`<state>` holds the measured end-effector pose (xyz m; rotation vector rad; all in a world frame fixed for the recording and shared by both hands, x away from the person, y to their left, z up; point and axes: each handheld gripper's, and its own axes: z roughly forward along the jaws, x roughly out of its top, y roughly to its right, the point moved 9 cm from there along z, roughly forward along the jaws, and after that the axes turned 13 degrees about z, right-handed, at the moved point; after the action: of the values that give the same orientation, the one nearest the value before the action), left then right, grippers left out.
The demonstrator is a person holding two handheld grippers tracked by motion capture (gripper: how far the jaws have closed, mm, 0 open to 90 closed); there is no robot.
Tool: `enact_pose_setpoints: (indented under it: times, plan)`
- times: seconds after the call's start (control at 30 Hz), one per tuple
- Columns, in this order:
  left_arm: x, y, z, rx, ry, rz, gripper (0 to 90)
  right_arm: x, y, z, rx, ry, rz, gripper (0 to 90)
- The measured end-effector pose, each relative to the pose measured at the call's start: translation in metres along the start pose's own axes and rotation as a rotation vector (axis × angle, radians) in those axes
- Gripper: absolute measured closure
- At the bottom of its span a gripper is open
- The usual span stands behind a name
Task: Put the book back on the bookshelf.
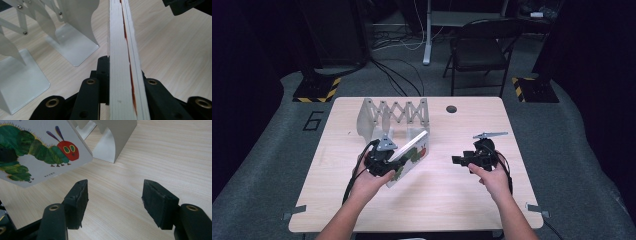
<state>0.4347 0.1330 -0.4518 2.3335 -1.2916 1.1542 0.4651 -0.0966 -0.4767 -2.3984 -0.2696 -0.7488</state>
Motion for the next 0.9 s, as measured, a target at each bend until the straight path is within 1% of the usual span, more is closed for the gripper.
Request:
enact_pose_setpoints:
  times: [0.03,0.07,0.1,0.13,0.27,0.33,0.37,0.43,0.57,0.6,0.7,0.8,0.87,0.9]
  plan:
    - [-0.001,-0.001,-0.001,0.009,0.007,-0.012,76.2,0.0,0.0,0.0,0.0,0.0,0.001,37.5]
    - [-0.002,-0.004,-0.002,0.012,0.005,-0.007,76.2,0.0,0.001,0.0,-0.001,0.001,0.002,37.5]
    - [-0.004,-0.007,-0.005,0.022,0.002,-0.014,76.2,0.0,0.001,0.0,-0.001,0.001,0.004,37.5]
    - [-0.005,-0.009,-0.006,0.027,0.007,-0.021,76.2,0.0,0.001,-0.001,-0.004,0.002,0.009,37.5]
    - [-0.014,-0.023,-0.015,0.077,0.017,-0.058,76.2,0.0,0.002,-0.001,-0.004,0.005,0.007,37.5]
    - [-0.02,-0.029,-0.019,0.09,0.015,-0.066,76.3,0.0,0.001,0.0,-0.005,0.002,0.008,37.5]
    - [-0.024,-0.032,-0.021,0.096,0.012,-0.082,76.2,0.0,0.001,0.0,-0.005,0.0,0.003,37.5]
    - [-0.03,-0.036,-0.024,0.106,0.006,-0.09,76.2,0.0,0.0,0.001,-0.005,0.001,-0.01,37.4]
    - [-0.044,-0.049,-0.033,0.138,-0.023,-0.119,76.2,-0.001,-0.001,0.0,-0.003,-0.002,-0.009,37.5]
    - [-0.046,-0.053,-0.035,0.147,-0.025,-0.12,76.2,-0.001,-0.002,0.0,-0.002,-0.002,-0.003,37.4]
    - [-0.051,-0.062,-0.044,0.175,-0.023,-0.145,76.2,0.0,-0.001,-0.001,-0.002,0.003,-0.006,37.5]
    - [-0.054,-0.07,-0.051,0.208,-0.01,-0.171,76.2,0.0,0.0,-0.001,-0.002,0.003,-0.003,37.5]
    - [-0.057,-0.075,-0.056,0.213,-0.012,-0.178,76.2,0.0,0.0,0.0,-0.002,0.002,-0.004,37.5]
    - [-0.058,-0.078,-0.058,0.226,-0.008,-0.19,76.2,0.0,-0.001,0.0,-0.002,0.002,-0.005,37.4]
